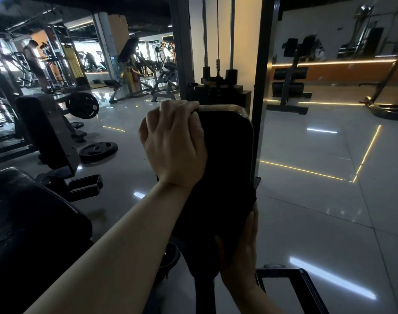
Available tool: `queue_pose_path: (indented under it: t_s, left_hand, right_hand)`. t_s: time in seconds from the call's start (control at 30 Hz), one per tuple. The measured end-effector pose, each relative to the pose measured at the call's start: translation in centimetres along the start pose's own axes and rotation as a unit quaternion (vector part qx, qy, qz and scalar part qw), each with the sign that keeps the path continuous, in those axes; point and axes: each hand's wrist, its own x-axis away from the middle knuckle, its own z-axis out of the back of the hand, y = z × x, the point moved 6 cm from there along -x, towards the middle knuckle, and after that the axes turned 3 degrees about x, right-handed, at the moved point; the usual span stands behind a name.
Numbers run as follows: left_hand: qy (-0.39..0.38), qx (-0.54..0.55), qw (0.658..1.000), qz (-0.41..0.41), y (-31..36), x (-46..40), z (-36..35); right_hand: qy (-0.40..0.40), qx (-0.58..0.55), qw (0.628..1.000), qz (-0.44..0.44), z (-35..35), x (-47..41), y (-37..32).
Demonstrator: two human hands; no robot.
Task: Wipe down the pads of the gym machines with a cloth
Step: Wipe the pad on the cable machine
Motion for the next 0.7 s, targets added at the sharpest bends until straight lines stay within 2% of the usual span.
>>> queue_pose_path:
  t_s: [0.2, 0.33, 0.47, 0.57, 0.7]
  left_hand:
    - [-0.015, -0.009, 1.0, 0.004, 0.2, 0.1, 0.4]
    - [-0.014, -0.045, 0.999, 0.011, 0.0, 0.2, 1.1]
    - [-0.029, -0.034, 0.999, 0.01, -0.1, 0.1, 1.4]
    - [-0.038, -0.028, 0.999, -0.007, -0.2, 0.2, 1.5]
    - [-0.026, -0.037, 0.999, -0.019, -0.3, 0.4, 1.4]
  right_hand:
    - [0.007, -0.074, 0.995, -0.069, 0.3, -2.5, -1.1]
    - [0.021, -0.052, 0.998, 0.015, 1.6, -10.4, -4.9]
    - [0.033, -0.028, 0.997, 0.071, 2.4, -17.8, -9.2]
    - [0.046, 0.006, 0.994, 0.104, 2.1, -16.8, -9.0]
    - [0.059, 0.064, 0.992, 0.089, 0.5, -9.6, -5.3]
